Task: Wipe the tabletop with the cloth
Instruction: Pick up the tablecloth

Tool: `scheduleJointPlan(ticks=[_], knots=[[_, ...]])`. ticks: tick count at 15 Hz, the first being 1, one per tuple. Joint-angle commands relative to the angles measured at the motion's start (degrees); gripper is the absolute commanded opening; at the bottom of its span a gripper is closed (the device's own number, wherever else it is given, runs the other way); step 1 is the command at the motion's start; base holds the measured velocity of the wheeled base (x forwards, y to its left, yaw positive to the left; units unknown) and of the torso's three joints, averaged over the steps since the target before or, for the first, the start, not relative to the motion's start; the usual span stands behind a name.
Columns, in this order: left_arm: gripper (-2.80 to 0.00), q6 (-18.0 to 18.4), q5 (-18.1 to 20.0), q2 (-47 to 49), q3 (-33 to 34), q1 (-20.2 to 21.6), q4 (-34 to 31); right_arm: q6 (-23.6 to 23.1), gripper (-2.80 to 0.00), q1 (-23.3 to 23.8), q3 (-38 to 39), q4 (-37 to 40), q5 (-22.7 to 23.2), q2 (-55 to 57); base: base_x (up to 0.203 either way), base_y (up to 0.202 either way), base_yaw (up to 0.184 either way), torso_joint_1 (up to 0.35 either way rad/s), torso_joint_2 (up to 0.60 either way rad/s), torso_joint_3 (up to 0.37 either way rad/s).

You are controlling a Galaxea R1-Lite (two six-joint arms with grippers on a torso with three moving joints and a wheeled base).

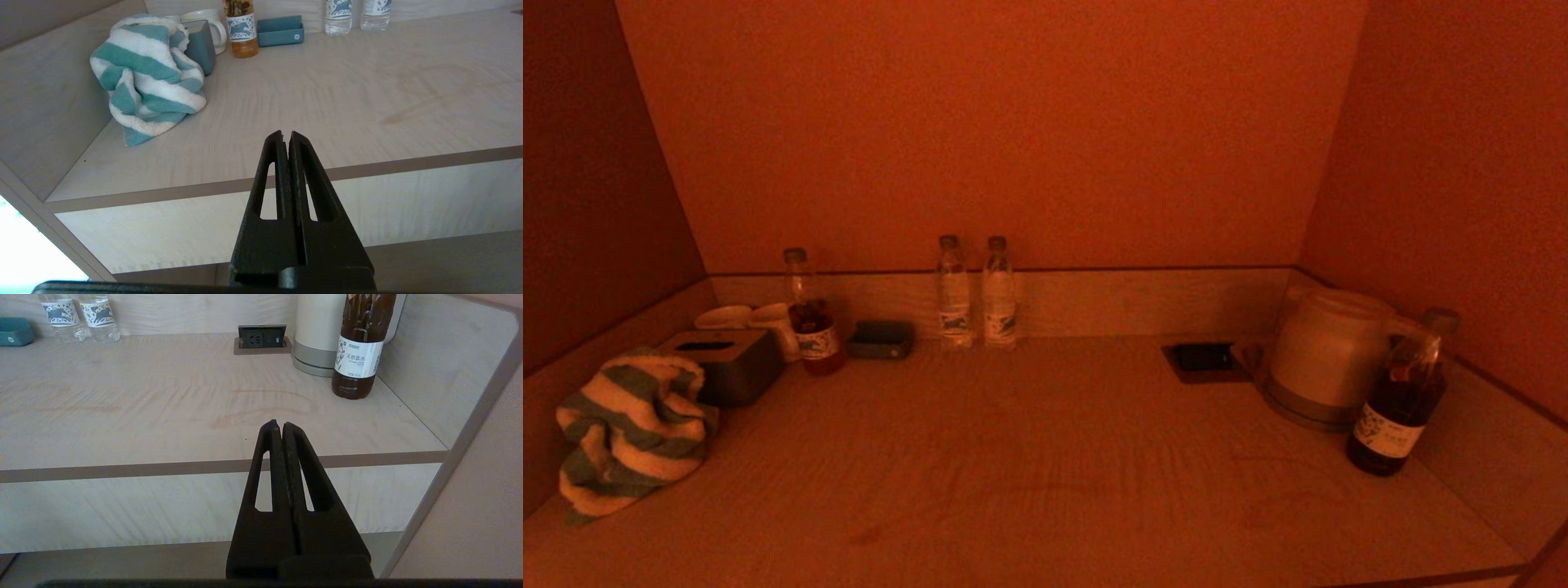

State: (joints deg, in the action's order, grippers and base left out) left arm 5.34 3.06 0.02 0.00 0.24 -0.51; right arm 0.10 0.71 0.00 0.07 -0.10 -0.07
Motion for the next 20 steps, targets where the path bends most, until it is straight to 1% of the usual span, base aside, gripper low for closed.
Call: scheduleJointPlan(ticks=[1,4,7,9,16,19,20], knots=[[-2.8,0.02,0.02,-0.02,0.0,0.02,-0.01,-0.01,-2.8,0.0,0.0,0.01,0.01,0.07,0.0,0.0,0.0,0.0,0.0,0.0],[-2.8,0.64,0.1,-0.02,0.0,0.02,-0.01,-0.01,-2.8,0.0,0.0,0.01,0.01,0.07,0.0,0.0,0.0,0.0,0.0,0.0],[-2.8,0.2,0.02,-0.02,0.0,0.02,0.07,-0.01,-2.8,0.0,0.0,0.01,0.01,0.07,0.0,0.0,0.0,0.0,0.0,0.0],[-2.8,0.73,0.1,-0.02,0.0,0.02,-0.1,-0.01,-2.8,0.0,0.0,0.01,0.01,0.07,0.0,0.0,0.0,0.0,0.0,0.0],[-2.8,0.7,0.06,-0.02,0.0,0.02,-0.1,-0.01,-2.8,0.0,0.0,0.01,0.01,0.07,0.0,0.0,0.0,0.0,0.0,0.0],[-2.8,0.64,-0.25,-0.02,0.0,0.02,-0.02,-0.01,-2.8,0.0,0.0,0.01,0.01,0.07,0.0,0.0,0.0,0.0,0.0,0.0],[-2.8,0.64,-1.39,-0.02,-0.26,0.02,-0.63,-0.01,-2.8,0.0,0.0,0.01,0.01,0.07,0.0,0.0,0.0,0.0,0.0,0.0]])
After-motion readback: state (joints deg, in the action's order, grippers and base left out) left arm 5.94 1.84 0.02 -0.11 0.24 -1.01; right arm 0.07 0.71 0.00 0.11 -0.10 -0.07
